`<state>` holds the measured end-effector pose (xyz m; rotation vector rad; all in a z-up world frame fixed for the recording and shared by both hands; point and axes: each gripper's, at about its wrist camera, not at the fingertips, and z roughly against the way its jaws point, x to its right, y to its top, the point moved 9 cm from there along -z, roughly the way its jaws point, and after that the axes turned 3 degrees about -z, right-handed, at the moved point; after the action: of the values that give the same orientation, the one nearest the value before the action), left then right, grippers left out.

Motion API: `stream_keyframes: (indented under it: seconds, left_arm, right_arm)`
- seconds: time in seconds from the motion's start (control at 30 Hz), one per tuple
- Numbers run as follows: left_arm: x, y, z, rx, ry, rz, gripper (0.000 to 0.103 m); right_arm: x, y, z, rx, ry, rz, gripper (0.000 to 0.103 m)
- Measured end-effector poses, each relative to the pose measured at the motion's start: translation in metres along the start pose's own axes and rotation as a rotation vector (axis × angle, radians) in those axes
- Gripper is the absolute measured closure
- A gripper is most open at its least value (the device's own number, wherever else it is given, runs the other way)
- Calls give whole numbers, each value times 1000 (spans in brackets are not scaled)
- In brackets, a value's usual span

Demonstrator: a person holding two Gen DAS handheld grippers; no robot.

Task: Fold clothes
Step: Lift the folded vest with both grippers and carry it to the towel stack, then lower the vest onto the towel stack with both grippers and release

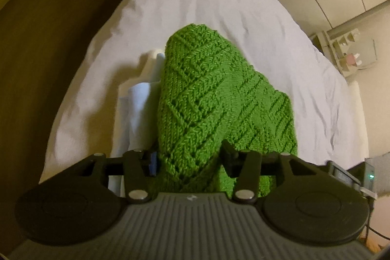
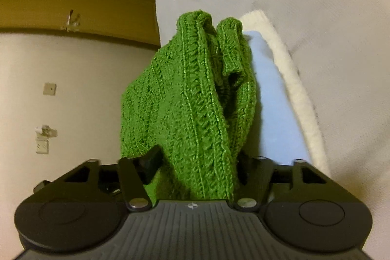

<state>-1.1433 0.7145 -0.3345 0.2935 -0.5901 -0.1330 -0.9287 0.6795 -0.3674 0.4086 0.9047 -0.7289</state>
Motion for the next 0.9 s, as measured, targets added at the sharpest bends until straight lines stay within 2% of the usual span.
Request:
stream_keyframes:
  seconds: [0.07,0.2,0.27,0.3,0.33,0.37,0.43,0.47,0.53,0.67,0.9]
  left_arm:
    - [2,0,3,2,26,-7,56]
    - [9,-2,32,67,143,-37,57]
    - [16,-7,54,120,224,-60,68]
    - [23,-11,64,141,260,-96,70]
    - [31,-15,74,162,296,-132,73]
    - [42,-20,81,179,325,-193,77]
    - [67,-32,87,194,361,-340,81]
    - [75,-38,86,195,366,-402,81]
    - [83,-48,77,165,358,-488,87]
    - [54,-63,46,62,369,-512,91]
    - [13,-62,30,30,370,-527,90]
  right_arm:
    - [-1,-1,8,-4,-37,42,19]
    - [-8,-3,42,26,-122,177,18]
    - [-13,-5,62,63,-168,273,18]
    - [-18,-9,71,80,-182,327,19]
    - [-24,-13,80,96,-196,383,23]
    - [-30,-20,87,105,-212,450,33]
    - [-43,-38,94,106,-243,591,45]
    - [-49,-49,95,96,-255,657,52]
    - [-59,-71,91,72,-278,774,56]
    - [-65,-101,64,14,-334,891,61]
    - [-66,-131,15,-55,-445,1006,61]
